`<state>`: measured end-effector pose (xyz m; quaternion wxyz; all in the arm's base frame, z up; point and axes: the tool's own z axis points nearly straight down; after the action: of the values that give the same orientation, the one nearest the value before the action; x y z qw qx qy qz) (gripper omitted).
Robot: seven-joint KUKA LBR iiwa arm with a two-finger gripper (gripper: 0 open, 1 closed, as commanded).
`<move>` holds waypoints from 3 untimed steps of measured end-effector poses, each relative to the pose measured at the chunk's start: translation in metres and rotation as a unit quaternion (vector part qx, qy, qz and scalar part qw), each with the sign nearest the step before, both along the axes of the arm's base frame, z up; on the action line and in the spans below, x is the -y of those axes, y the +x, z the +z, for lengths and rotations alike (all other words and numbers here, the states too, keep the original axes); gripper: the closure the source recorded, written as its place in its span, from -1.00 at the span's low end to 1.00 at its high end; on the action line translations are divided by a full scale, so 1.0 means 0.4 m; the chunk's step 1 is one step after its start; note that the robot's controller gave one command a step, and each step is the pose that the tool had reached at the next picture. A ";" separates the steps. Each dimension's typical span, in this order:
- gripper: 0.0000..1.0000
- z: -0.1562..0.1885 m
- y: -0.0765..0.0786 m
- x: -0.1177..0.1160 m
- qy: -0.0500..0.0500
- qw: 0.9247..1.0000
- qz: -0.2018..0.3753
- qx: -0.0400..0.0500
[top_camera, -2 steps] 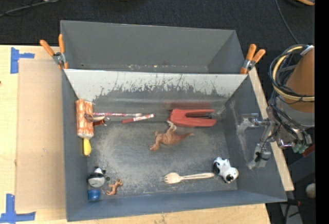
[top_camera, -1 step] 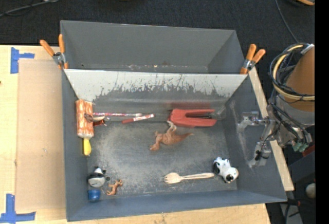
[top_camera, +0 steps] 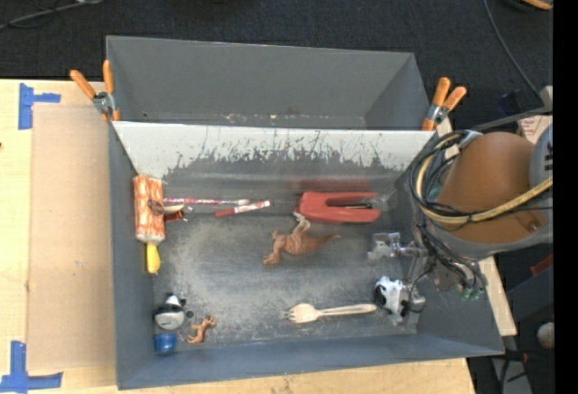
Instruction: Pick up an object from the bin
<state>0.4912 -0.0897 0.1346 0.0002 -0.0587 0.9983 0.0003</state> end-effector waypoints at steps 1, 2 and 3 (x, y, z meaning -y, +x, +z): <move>-1.00 0.030 -0.016 -0.082 -0.001 0.998 0.068 0.005; -1.00 -0.077 -0.043 -0.175 0.002 0.997 0.080 -0.005; -1.00 -0.159 -0.015 -0.218 -0.004 0.984 0.176 0.012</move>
Offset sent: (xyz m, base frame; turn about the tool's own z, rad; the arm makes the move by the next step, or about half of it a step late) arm -0.0162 0.0672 -0.0281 -0.1565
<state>0.4851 -0.0027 0.0710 0.0116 -0.2335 0.9723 -0.0040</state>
